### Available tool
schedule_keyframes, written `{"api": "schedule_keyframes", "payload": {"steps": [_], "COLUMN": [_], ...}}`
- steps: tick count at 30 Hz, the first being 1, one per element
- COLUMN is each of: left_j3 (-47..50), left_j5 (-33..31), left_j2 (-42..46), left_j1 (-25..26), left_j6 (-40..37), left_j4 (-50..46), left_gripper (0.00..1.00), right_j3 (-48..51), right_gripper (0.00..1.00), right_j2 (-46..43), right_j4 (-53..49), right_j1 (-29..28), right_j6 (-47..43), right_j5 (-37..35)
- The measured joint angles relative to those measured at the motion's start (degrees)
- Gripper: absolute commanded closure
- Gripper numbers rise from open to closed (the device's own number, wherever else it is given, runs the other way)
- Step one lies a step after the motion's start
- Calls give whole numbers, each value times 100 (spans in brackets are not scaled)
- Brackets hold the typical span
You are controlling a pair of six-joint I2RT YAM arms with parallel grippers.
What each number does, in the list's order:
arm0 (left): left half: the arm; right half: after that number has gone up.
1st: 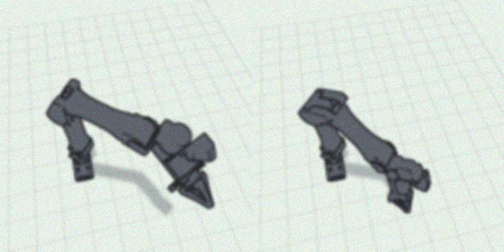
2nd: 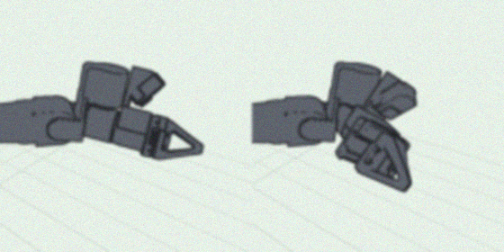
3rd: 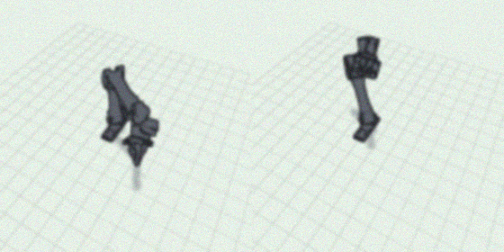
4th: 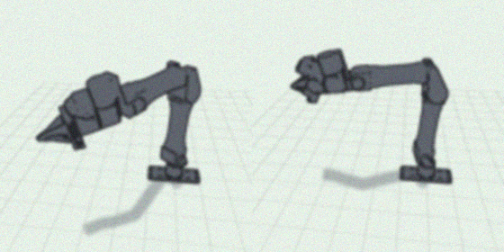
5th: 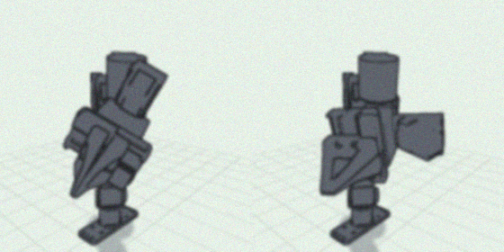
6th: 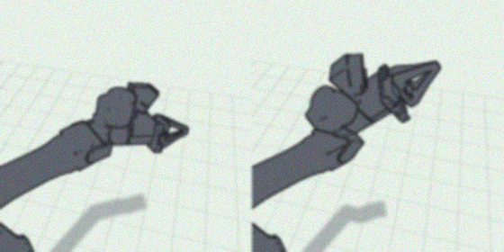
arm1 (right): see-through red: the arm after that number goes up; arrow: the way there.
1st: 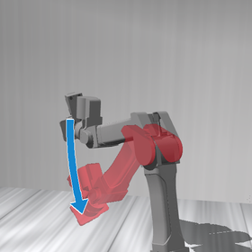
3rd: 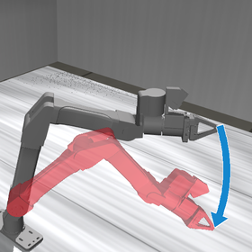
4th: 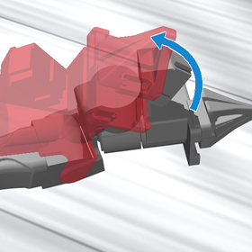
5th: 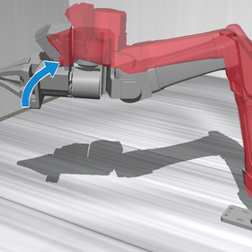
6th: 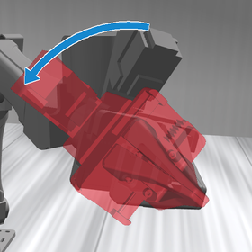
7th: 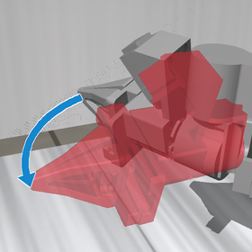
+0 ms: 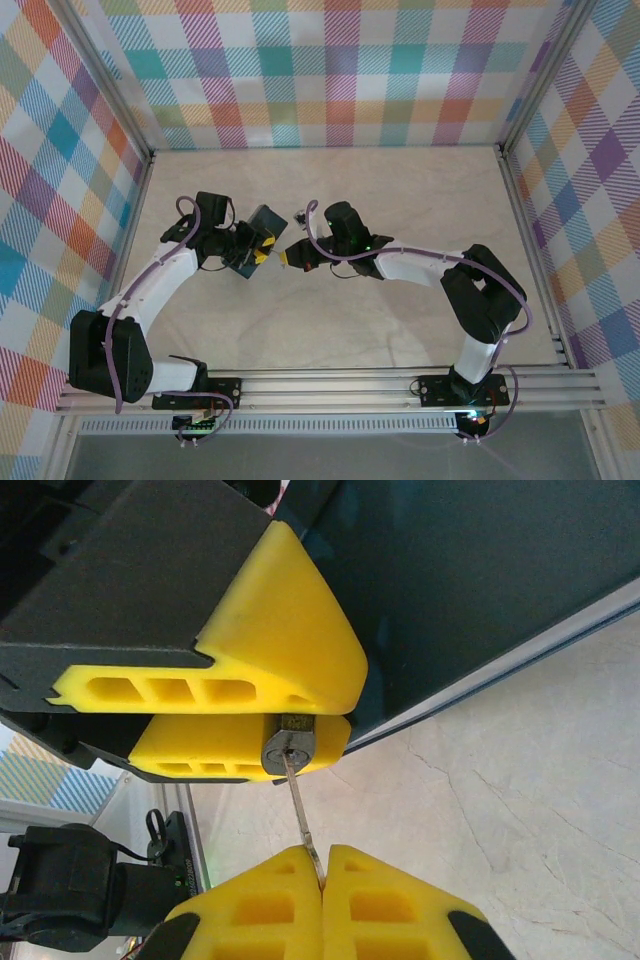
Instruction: Unlock the padlock with the key
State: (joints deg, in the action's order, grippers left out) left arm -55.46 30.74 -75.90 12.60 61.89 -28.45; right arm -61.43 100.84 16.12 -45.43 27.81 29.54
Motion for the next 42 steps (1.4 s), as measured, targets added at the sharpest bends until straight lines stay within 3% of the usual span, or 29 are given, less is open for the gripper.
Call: {"api": "schedule_keyframes", "payload": {"steps": [26, 37, 42], "left_j3": [-63, -238, -374], "left_j5": [-138, -334, -365], "left_j2": [-13, -55, -125], "left_j1": [24, 28, 57], "left_j6": [-188, -238, -321], "left_j4": [-142, -184, -299], "left_gripper": [100, 100, 100], "right_j3": [-271, -938, -942], "right_gripper": [100, 100, 100], "right_j2": [251, 258, 258], "right_j4": [-87, -1069, -1029], "right_j1": [2, -179, -142], "right_j6": [-114, -306, -256], "right_j5": [162, -409, -352]}}
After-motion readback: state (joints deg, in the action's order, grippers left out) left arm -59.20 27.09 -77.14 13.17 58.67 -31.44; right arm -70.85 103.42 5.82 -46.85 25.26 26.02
